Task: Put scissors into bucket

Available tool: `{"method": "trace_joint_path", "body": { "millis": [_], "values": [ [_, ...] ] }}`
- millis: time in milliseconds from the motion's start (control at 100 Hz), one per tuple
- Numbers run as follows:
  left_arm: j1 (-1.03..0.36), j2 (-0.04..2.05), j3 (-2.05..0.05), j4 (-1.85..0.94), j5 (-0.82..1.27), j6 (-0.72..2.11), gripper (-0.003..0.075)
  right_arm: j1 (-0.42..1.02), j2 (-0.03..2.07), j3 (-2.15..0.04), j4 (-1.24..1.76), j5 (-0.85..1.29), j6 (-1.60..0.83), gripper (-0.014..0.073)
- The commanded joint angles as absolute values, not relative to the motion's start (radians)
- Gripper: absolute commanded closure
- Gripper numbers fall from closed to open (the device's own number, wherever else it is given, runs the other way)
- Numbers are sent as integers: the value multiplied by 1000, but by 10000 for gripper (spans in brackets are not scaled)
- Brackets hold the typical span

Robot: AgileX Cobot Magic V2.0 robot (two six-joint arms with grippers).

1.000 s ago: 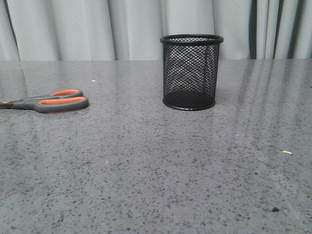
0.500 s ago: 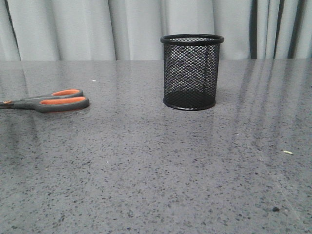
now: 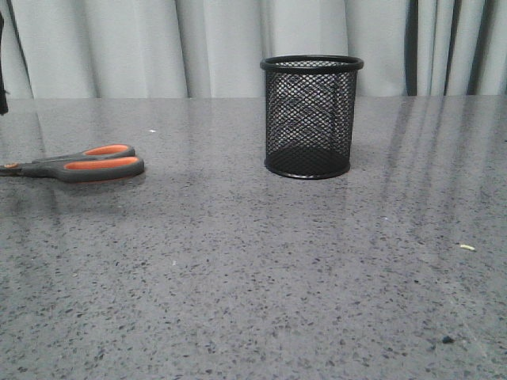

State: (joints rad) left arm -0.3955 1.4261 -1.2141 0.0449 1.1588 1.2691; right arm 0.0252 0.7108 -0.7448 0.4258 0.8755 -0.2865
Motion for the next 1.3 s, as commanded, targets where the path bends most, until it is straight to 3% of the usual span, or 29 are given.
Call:
{"method": "trace_joint_path", "body": {
  "millis": [0, 330, 1290],
  "values": [
    [-395, 1418, -1247, 36, 1146, 1293, 373, 28, 714, -779, 447, 818, -297, 188],
    [-339, 1515, -1311, -46, 1091, 1293, 360, 28, 714, -779, 447, 816, -299, 189],
    [-229, 1720, -1470, -184, 1214, 1316, 349, 28, 714, -779, 447, 818, -299, 189]
  ]
}}
